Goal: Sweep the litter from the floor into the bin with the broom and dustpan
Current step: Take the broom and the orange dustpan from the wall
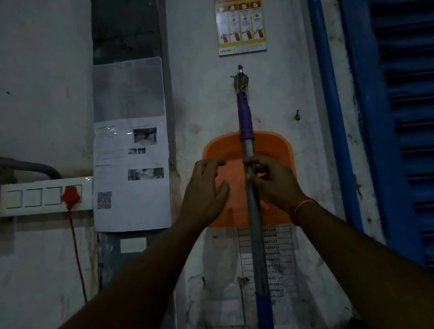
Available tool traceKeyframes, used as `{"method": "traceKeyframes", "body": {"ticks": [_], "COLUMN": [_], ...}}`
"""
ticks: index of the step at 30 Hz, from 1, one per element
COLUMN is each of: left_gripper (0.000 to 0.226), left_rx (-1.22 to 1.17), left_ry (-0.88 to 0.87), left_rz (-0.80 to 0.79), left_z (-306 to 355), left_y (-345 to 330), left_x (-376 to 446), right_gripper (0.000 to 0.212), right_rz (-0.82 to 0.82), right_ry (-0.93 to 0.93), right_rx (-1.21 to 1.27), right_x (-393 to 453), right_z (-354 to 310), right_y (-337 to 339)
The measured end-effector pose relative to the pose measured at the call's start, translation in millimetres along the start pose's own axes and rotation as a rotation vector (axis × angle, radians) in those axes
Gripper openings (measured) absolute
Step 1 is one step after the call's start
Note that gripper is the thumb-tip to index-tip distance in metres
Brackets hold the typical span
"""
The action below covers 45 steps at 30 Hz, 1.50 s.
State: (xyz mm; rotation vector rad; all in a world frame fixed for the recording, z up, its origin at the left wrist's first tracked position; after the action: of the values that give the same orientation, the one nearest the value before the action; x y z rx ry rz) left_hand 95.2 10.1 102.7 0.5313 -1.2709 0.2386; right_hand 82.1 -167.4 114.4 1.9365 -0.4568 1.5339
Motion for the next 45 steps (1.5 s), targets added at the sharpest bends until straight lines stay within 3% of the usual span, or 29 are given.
{"method": "traceKeyframes", "body": {"ticks": [13, 26, 45], "left_gripper": [0.039, 0.029, 0.041], "left_rx": [-0.22, -0.524, -0.626], "left_ry": [0.13, 0.233, 0.269], "left_rz": [0.007, -0.365, -0.417], "left_z": [-9, 5, 27], "left_y": [-11, -44, -52], "left_x": [9, -12, -8], "right_gripper": [0.033, 0.032, 0.031], "right_rz": [-0.052, 0.01, 0.095], "right_ry": [0.047, 0.115, 0.005], "right_rx": [0.027, 0.118, 0.352], "right_x": [9, 47, 90], "right_z": [4, -6, -17], "right_y": [5, 33, 45]}}
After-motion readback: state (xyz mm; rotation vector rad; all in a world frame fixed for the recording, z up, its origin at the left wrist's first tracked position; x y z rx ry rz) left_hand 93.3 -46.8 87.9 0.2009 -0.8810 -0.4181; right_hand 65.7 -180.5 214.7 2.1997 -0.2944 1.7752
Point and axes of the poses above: each hand's wrist, its own x-axis towards the middle knuckle, its own y-axis out of the back of the hand, z = x × y, the point moved 10 cm from there along x, towards the middle knuckle, and after that the axes turned 9 degrees about y, right-handed, at the moved point
